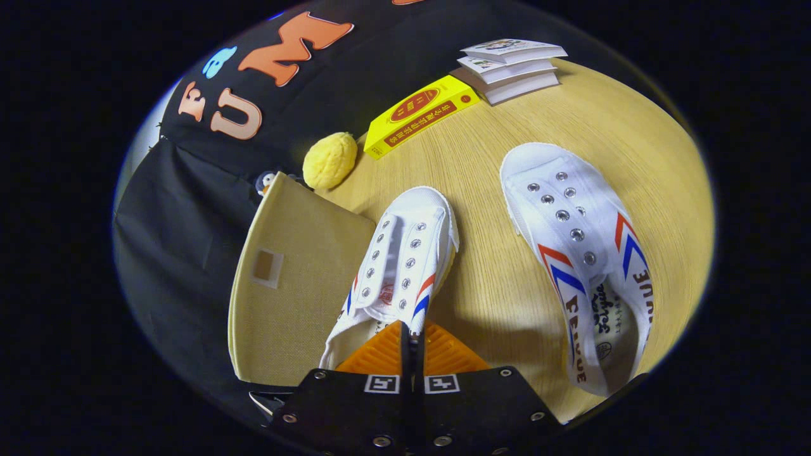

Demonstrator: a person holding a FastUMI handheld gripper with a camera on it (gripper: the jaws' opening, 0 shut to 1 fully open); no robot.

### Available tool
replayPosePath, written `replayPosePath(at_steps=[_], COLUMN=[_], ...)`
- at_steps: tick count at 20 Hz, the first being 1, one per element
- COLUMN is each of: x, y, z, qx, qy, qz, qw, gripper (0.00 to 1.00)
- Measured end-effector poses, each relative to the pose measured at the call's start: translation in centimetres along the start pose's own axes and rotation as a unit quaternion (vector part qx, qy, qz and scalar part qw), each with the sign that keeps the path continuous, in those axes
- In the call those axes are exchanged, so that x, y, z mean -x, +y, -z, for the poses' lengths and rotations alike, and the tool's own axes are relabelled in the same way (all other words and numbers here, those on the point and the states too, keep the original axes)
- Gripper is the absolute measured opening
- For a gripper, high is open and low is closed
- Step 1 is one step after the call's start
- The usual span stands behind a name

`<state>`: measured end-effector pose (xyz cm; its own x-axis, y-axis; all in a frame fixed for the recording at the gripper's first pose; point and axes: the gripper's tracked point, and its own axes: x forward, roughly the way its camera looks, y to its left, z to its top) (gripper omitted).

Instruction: Open the storage box then place both shoes into the box .Put the left shoe in first, then the right shoe, with the right side of both shoes facing outward in a uniform manner.

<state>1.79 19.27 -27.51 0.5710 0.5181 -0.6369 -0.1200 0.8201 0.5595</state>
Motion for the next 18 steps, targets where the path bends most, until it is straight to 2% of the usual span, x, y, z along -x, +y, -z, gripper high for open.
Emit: replayPosePath(at_steps=[8, 13, 18], x=[4.8, 6.8, 6.0], y=[5.3, 11.2, 17.7], z=[-5.0, -7.1, -5.3], qx=[0.032, 0.070, 0.111], qy=[-0.067, -0.098, -0.092], qz=[-0.014, -0.031, -0.042], qw=[0.997, 0.992, 0.989], gripper=[0.00, 0.00, 0.00])
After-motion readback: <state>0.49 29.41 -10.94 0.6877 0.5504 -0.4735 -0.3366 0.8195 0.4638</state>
